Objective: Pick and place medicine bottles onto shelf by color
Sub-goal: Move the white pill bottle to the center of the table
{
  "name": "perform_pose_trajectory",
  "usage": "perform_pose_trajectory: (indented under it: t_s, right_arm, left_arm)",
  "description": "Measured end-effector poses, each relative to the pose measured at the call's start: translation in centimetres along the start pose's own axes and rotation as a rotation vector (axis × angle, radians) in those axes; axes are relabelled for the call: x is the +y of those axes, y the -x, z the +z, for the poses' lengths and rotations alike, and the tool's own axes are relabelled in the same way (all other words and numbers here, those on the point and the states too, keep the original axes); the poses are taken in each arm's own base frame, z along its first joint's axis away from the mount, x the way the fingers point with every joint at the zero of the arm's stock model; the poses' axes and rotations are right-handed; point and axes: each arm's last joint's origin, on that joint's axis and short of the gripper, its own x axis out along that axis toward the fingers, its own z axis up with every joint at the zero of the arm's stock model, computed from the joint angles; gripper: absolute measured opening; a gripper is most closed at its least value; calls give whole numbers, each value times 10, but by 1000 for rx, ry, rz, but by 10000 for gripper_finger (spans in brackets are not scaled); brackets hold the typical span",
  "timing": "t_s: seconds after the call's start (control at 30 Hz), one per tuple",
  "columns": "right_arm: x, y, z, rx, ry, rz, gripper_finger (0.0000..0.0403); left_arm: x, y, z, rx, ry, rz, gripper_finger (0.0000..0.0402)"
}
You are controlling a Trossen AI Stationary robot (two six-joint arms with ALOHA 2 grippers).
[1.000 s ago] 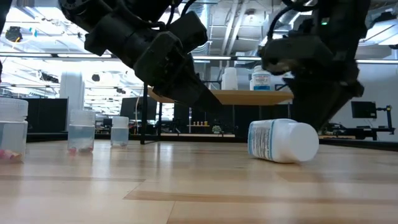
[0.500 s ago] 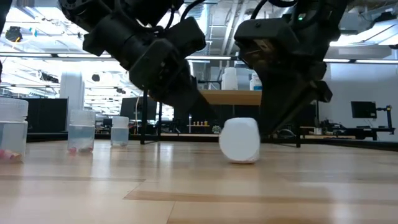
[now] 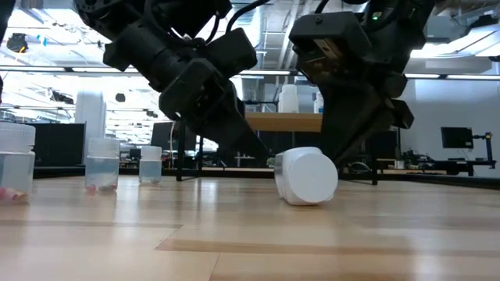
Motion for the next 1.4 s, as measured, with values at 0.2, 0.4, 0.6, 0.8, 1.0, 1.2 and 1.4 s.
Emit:
perform_pose_trajectory:
  t_s: [0.2,0.4,0.6,0.8,1.0,1.2,1.4]
  right_arm:
    - [0,1,0,-5,16,-3,69]
    - [4,10,10,-82,58,-58,69]
    - [4,12,25,-123,97,-73,69]
    - [-1,7,34,-96,94,-73,69]
    - [-1,11,36,-97,106,-56,69]
    - [5,9,36,-53,129,24,69]
    - [3,8,39,-57,133,18,69]
  left_arm:
    - [2,0,1,-15,-31,75,245]
    - [2,0,1,-15,-28,84,245]
    - [2,0,1,-14,-19,84,245]
    - [4,0,0,2,-29,119,245]
    - [6,1,-6,63,-38,184,245]
    - [6,16,-2,94,-18,198,245]
    - [4,52,11,108,-57,268,245]
